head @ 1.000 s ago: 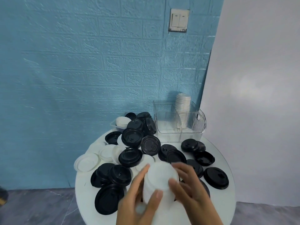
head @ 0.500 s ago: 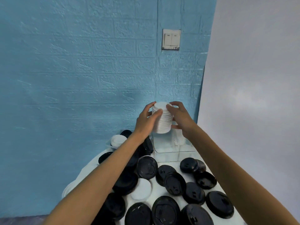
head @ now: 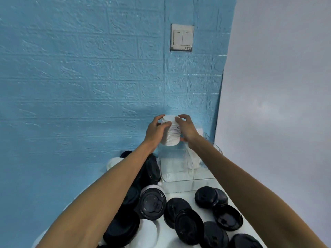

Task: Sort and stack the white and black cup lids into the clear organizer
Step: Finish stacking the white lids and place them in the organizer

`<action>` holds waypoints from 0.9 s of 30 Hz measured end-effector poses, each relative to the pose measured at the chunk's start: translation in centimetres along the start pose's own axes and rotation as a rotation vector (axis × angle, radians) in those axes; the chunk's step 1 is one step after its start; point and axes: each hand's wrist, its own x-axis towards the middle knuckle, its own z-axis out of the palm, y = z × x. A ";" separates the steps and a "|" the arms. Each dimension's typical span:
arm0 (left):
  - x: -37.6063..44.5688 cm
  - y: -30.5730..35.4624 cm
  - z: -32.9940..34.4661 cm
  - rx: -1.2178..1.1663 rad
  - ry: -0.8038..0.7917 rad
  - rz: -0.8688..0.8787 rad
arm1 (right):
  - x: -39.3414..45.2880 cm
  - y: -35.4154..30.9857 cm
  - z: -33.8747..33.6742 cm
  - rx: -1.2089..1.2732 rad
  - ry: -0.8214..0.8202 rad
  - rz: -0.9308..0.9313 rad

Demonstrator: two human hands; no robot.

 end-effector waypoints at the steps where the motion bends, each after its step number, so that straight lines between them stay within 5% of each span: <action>1: 0.2 -0.5 0.2 0.000 -0.002 -0.008 | 0.6 0.6 0.0 -0.011 -0.001 0.006; 10: 2.8 -2.5 0.8 0.117 -0.043 0.009 | 2.7 2.4 0.5 -0.055 0.007 0.044; 27: 3.5 -5.8 -0.1 0.789 -0.077 0.118 | 3.2 3.3 1.2 -0.273 -0.071 0.106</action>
